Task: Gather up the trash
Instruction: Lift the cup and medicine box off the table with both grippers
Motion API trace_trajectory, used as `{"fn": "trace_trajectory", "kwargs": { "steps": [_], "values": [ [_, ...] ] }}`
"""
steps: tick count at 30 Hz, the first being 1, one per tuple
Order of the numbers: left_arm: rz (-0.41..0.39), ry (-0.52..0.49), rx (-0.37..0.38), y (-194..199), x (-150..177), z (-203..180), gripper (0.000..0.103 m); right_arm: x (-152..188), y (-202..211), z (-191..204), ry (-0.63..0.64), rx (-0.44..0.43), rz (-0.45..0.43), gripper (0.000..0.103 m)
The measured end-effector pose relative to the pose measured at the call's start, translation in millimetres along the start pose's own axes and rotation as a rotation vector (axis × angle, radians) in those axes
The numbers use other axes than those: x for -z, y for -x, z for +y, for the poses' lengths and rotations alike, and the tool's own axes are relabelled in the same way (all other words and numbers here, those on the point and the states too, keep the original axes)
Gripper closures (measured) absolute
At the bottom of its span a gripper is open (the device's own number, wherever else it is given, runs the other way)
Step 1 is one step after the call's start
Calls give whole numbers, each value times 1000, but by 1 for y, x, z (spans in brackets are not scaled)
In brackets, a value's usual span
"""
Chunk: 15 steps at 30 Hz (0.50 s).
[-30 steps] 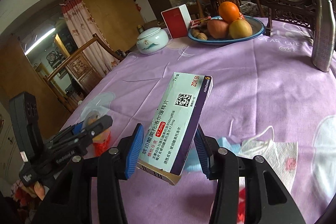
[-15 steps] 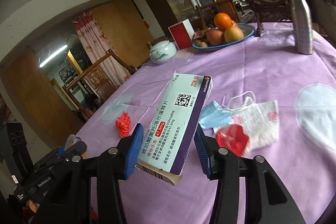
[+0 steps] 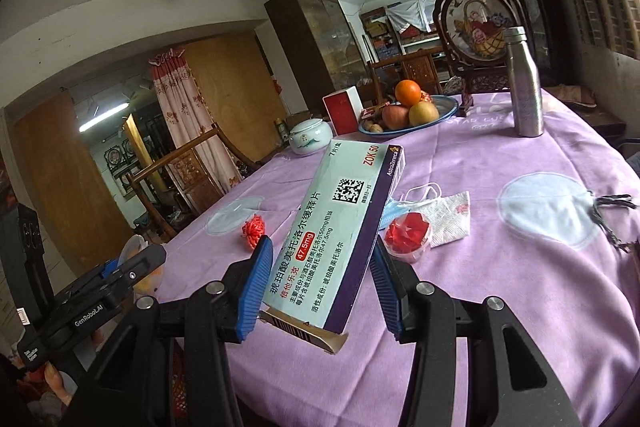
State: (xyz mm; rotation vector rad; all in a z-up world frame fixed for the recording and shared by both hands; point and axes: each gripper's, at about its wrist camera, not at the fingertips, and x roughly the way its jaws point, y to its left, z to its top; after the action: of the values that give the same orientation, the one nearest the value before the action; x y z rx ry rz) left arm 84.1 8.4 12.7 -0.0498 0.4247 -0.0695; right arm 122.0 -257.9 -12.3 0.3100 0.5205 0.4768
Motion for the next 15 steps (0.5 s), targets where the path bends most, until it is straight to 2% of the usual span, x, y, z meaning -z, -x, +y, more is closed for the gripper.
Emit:
{"fn": "trace_trajectory", "kwargs": {
  "steps": [8, 15],
  "values": [
    [-59, -2, 5, 41, -1, -8, 47, 6, 43, 5, -22, -25, -54, 54],
    [-144, -6, -8, 91, -5, -14, 47, 7, 86, 36, 36, -70, -122, 54]
  ]
}}
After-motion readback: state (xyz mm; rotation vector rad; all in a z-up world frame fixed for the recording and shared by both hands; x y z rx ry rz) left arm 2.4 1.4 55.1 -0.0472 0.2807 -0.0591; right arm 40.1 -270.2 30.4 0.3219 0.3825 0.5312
